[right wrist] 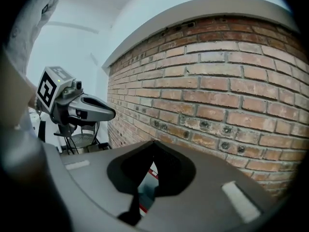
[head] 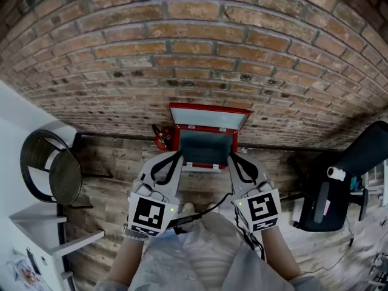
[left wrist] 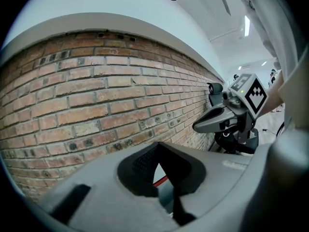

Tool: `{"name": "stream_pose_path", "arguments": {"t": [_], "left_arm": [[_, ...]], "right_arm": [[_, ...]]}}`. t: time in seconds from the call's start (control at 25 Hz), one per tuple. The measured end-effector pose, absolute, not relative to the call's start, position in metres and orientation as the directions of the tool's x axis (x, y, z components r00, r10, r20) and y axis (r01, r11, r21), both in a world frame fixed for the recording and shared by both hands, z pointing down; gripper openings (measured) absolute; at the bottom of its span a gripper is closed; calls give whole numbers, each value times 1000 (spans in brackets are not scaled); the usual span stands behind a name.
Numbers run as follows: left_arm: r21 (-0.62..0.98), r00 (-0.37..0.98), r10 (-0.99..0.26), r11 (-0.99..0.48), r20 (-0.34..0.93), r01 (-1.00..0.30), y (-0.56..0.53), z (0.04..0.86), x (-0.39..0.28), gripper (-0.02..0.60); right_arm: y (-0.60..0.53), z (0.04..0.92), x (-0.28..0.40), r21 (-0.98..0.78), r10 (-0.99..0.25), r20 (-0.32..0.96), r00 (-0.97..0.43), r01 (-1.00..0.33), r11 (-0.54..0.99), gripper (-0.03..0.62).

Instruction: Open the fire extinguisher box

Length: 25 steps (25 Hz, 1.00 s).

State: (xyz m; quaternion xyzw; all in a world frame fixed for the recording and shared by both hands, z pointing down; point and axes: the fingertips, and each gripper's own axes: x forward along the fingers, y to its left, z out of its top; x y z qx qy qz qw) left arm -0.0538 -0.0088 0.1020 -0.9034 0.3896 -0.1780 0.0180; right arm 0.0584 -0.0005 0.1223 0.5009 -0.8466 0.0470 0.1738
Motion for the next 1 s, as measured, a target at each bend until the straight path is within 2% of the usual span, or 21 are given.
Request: {"name": "stream_pose_path", "arguments": {"t": [0.36, 1.0], "left_arm": [[-169, 642, -727, -683, 244, -710, -8, 80, -55, -2], [-178, 650, -717, -694, 251, -697, -10, 81, -52, -2]], "right_arm": [[0, 98, 61, 113, -854, 292, -431, -871, 478, 6], [-2, 93, 55, 137, -849, 285, -445, -858, 495, 6]]}}
